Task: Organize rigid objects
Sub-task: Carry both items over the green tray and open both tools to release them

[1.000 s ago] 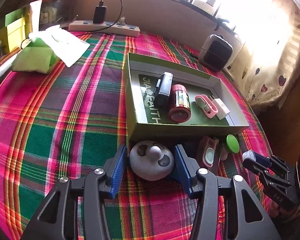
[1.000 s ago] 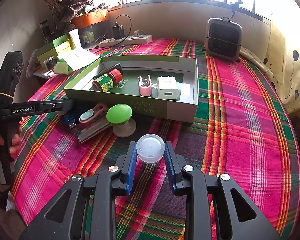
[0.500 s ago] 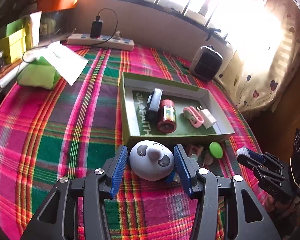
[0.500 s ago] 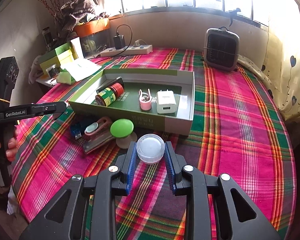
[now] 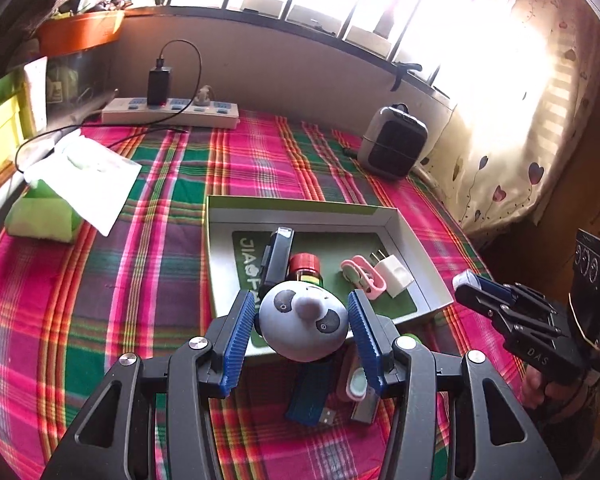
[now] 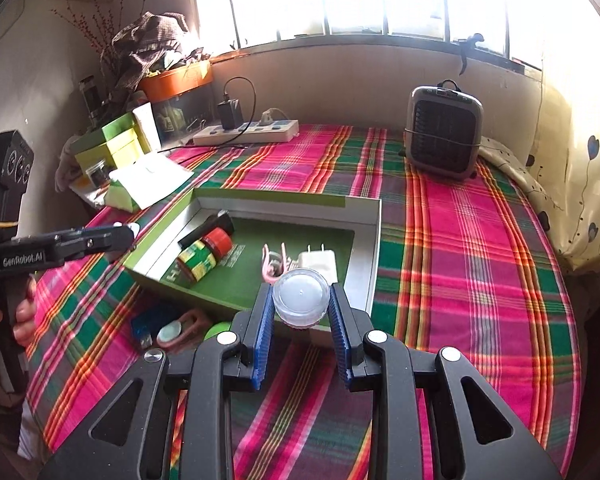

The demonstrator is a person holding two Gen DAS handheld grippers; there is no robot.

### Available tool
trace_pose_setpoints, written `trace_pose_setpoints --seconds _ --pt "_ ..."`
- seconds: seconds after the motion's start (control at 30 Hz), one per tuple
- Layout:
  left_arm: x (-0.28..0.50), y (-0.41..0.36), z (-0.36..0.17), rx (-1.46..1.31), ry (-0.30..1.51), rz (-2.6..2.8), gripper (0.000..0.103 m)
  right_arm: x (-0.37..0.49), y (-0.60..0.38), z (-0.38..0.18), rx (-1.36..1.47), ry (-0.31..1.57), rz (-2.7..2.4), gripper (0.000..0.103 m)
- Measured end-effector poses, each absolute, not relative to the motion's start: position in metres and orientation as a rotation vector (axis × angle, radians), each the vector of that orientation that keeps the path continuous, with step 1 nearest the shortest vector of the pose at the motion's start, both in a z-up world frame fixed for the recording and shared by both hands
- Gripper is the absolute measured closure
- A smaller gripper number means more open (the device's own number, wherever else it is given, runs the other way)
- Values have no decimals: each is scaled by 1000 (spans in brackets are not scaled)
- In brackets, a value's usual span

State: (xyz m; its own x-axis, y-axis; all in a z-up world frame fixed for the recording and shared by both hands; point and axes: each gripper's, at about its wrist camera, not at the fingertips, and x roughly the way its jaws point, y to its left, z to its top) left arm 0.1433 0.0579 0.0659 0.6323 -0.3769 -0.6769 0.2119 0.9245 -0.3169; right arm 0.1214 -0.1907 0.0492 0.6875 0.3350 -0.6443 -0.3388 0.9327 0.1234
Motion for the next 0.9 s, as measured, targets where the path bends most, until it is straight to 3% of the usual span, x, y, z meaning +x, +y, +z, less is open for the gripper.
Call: trace_pose_setpoints --seconds 0.9 --pt "184 49 38 -202 879 -314 55 243 -172 9 -37 871 392 75"
